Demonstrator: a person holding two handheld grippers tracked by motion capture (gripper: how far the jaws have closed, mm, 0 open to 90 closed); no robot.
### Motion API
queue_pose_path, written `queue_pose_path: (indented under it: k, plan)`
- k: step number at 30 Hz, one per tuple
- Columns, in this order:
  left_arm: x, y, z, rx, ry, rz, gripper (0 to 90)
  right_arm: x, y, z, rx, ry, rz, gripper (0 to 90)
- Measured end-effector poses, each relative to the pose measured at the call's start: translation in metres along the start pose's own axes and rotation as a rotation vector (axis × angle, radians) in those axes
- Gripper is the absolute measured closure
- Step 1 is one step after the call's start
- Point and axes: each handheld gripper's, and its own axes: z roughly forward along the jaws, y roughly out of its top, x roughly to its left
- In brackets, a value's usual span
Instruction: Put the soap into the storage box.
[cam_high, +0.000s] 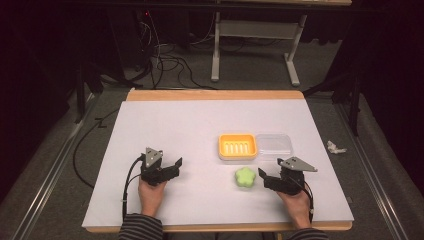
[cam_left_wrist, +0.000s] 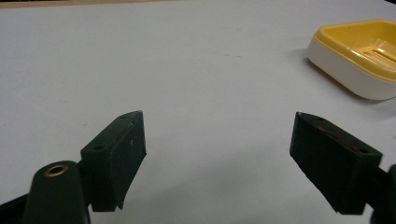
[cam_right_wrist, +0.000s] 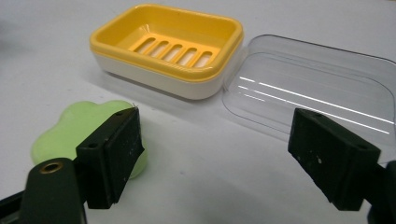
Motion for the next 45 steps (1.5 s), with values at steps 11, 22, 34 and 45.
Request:
queue_pose_path:
  k: [11, 22, 34, 45]
  plan:
    - [0.0, 0.0, 0.0, 0.001, 0.0, 0.0, 19.0, 0.014, 0.004, -0.008, -0.018, 0.064, 0.007, 9.2]
    - [0.0, 0.0, 0.0, 0.002, 0.001, 0.004, 19.0, 0.033, 0.008, -0.003, 0.051, 0.121, -0.061, 11.7]
    - [0.0, 0.0, 0.0, 0.003, 0.005, 0.008, 19.2, 0.052, 0.012, 0.009, 0.084, 0.157, -0.125, 13.4]
    - [0.0, 0.0, 0.0, 0.003, 0.005, 0.008, 19.3, 0.053, 0.012, 0.017, 0.137, 0.173, -0.137, 14.3]
